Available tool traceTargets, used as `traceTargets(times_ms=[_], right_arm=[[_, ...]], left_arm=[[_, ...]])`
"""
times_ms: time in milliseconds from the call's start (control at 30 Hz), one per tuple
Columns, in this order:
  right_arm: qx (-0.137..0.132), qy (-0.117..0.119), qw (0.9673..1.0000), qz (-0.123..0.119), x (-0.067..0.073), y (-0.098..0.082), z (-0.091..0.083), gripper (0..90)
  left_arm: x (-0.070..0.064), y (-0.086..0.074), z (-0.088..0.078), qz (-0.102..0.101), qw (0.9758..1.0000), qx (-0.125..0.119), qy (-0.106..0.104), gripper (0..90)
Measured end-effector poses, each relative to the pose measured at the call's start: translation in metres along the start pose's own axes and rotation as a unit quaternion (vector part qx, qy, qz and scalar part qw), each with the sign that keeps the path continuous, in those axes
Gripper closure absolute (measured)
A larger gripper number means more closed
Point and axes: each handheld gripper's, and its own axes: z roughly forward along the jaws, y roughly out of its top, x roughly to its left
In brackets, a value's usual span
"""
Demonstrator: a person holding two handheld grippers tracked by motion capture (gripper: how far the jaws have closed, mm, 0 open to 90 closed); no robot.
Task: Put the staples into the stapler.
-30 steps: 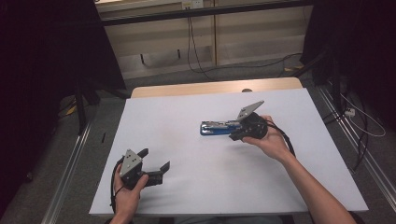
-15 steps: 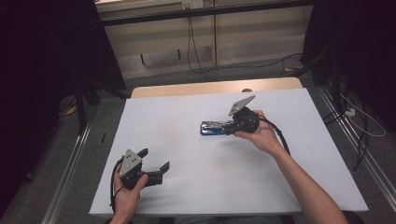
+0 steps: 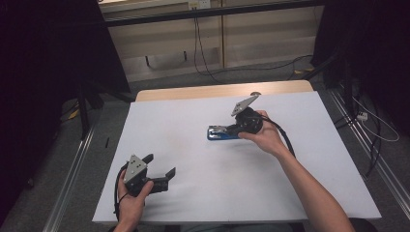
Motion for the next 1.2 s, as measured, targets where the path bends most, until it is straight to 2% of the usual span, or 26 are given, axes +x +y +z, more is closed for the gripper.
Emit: traceTargets(times_ms=[200, 767, 1033, 1200], right_arm=[[-0.004, 0.001, 1.0000, -0.003, -0.002, 0.006, 0.003, 79.4], [-0.015, -0.005, 0.9998, 0.008, -0.010, 0.017, 0.008, 79.4], [-0.020, 0.002, 0.9997, 0.012, -0.015, 0.021, 0.012, 79.4], [-0.033, 0.000, 0.9993, 0.018, -0.016, 0.025, 0.014, 79.4]], left_arm=[[0.000, 0.000, 0.000, -0.003, 1.0000, -0.001, 0.000, 4.2], [0.001, 0.000, 0.000, -0.003, 1.0000, -0.001, -0.001, 4.2], [0.001, 0.000, 0.000, -0.003, 1.0000, 0.000, -0.001, 4.2], [0.001, 0.000, 0.001, -0.005, 1.0000, 0.000, -0.002, 4.2]])
